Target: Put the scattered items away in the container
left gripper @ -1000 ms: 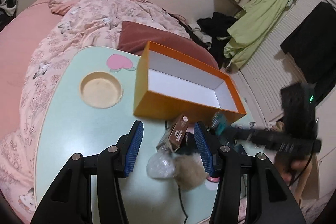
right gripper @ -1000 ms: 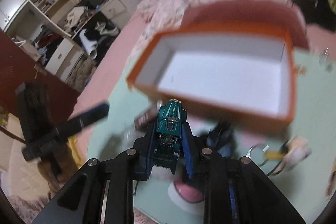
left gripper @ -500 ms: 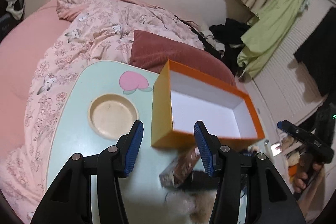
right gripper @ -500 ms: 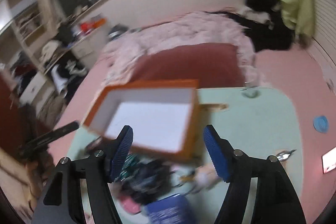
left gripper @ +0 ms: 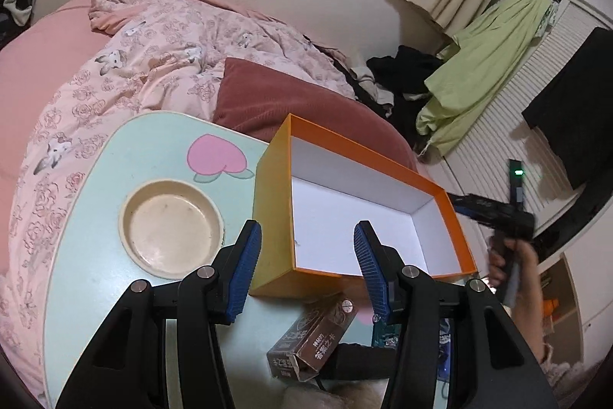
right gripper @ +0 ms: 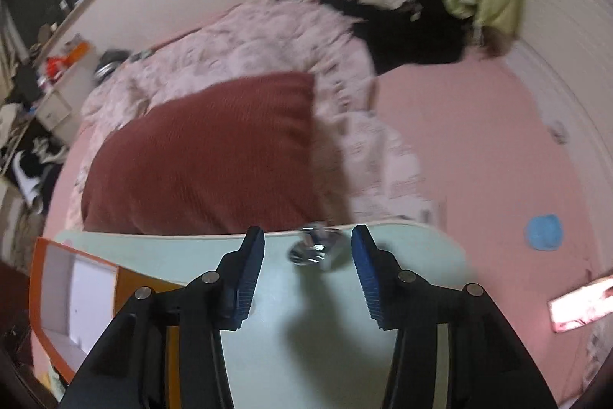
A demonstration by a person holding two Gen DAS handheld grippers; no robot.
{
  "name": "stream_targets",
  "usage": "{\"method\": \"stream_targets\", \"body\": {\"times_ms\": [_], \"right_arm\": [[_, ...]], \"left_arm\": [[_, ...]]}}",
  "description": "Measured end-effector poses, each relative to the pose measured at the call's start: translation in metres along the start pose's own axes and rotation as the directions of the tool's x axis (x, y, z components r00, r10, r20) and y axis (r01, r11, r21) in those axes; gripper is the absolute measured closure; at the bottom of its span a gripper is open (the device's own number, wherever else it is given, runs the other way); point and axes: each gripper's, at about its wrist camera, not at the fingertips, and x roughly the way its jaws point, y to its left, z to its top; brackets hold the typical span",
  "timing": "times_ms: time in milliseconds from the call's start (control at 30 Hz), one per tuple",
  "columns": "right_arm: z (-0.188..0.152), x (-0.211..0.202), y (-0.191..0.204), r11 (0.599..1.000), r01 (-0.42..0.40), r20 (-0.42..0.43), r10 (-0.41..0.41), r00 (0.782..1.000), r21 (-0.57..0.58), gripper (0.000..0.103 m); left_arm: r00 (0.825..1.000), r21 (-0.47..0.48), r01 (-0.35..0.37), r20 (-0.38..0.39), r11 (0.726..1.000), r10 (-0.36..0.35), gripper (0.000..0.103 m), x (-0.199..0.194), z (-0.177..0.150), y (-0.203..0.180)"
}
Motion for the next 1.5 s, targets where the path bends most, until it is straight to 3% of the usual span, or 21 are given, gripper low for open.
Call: {"method": "stream_targets", "body": {"times_ms": [67, 100, 167, 267, 400, 500, 567, 633, 700, 767, 867, 933, 1000, 1100, 1267, 1433, 1500], "right_arm": [[-0.005, 0.016, 0.003, 0.999, 0.048, -0.040, -0.049, 0.998, -0.019, 0.064], [-0.007, 0.017, 0.004, 0.997, 0.068, -0.023, -0.069, 0.997, -0.036, 0.075], [-0.011, 0.019, 0.005, 0.993, 0.095, -0.018, -0.096, 0.995, -0.065, 0.076], [-0.016, 0.018, 0.002, 0.996, 0.054, -0.013, -0.055, 0.998, -0.069, 0.076], [-0.038, -0.020, 0.000, 0.992, -0.112, 0.013, 0.113, 0.994, -0.051, 0.076], [-0.068, -0.064, 0.017, 0.967, -0.233, 0.015, 0.236, 0.972, -0.099, 0.076], [-0.093, -0.082, 0.035, 0.941, -0.311, -0.035, 0.309, 0.950, -0.137, 0.075], [-0.115, -0.089, 0.049, 0.911, -0.389, -0.089, 0.380, 0.921, -0.134, 0.075], [-0.130, -0.087, 0.057, 0.908, -0.402, -0.107, 0.391, 0.914, -0.121, 0.075], [-0.142, -0.081, 0.067, 0.919, -0.374, -0.115, 0.361, 0.926, -0.127, 0.075], [-0.158, -0.070, 0.081, 0.930, -0.337, -0.131, 0.320, 0.938, -0.145, 0.073], [-0.163, -0.072, 0.089, 0.957, -0.230, -0.089, 0.217, 0.972, -0.178, 0.046], [-0.167, -0.083, 0.095, 0.968, -0.153, -0.025, 0.151, 0.988, -0.197, 0.034], [-0.182, -0.109, 0.106, 0.971, -0.065, 0.106, 0.092, 0.990, -0.230, 0.018], [-0.222, -0.125, 0.118, 0.953, 0.058, 0.176, -0.004, 0.984, -0.299, 0.016], [-0.261, -0.118, 0.118, 0.940, 0.083, 0.122, -0.045, 0.992, -0.330, 0.015], [-0.272, -0.120, 0.118, 0.947, 0.085, 0.123, -0.048, 0.991, -0.310, 0.015]], "left_arm": [[1.000, 0.003, -0.002, 0.003, 1.000, 0.002, 0.052, 0.000, 0.000, 0.002], [1.000, 0.006, -0.011, 0.005, 1.000, 0.011, 0.052, 0.001, 0.000, 0.002], [1.000, 0.006, -0.017, 0.005, 1.000, 0.017, 0.052, 0.003, 0.001, 0.003], [1.000, -0.007, -0.005, -0.006, 1.000, 0.005, 0.052, 0.008, 0.001, 0.008], [0.999, -0.004, -0.017, -0.038, 1.000, 0.017, 0.052, 0.015, 0.000, 0.007], [0.999, -0.005, 0.003, -0.039, 1.000, -0.003, 0.052, 0.015, -0.001, 0.005], [0.998, -0.009, 0.016, -0.055, 1.000, -0.016, 0.043, 0.019, -0.003, 0.004], [0.998, 0.003, 0.019, -0.055, 1.000, -0.019, 0.040, 0.022, -0.005, 0.002], [0.999, -0.009, 0.027, -0.046, 1.000, -0.028, 0.040, 0.020, -0.007, 0.002], [0.998, -0.025, 0.034, -0.043, 0.999, -0.035, 0.040, 0.015, -0.008, 0.003], [1.000, -0.007, -0.009, -0.015, 1.000, 0.009, 0.040, -0.008, -0.013, -0.001], [0.997, 0.027, -0.071, -0.018, 0.997, 0.072, 0.040, -0.026, -0.019, -0.006], [0.994, 0.057, -0.100, -0.035, 0.993, 0.103, 0.038, -0.040, -0.027, -0.010], [0.981, 0.090, -0.160, -0.100, 0.983, 0.169, 0.037, -0.060, -0.053, -0.019], [0.941, 0.181, -0.224, -0.214, 0.958, 0.261, 0.037, -0.066, -0.112, -0.036], [0.926, 0.213, -0.298, -0.173, 0.930, 0.337, 0.036, -0.060, -0.132, -0.047], [0.929, 0.199, -0.301, -0.157, 0.933, 0.334, 0.033, -0.058, -0.134, -0.050]]}}
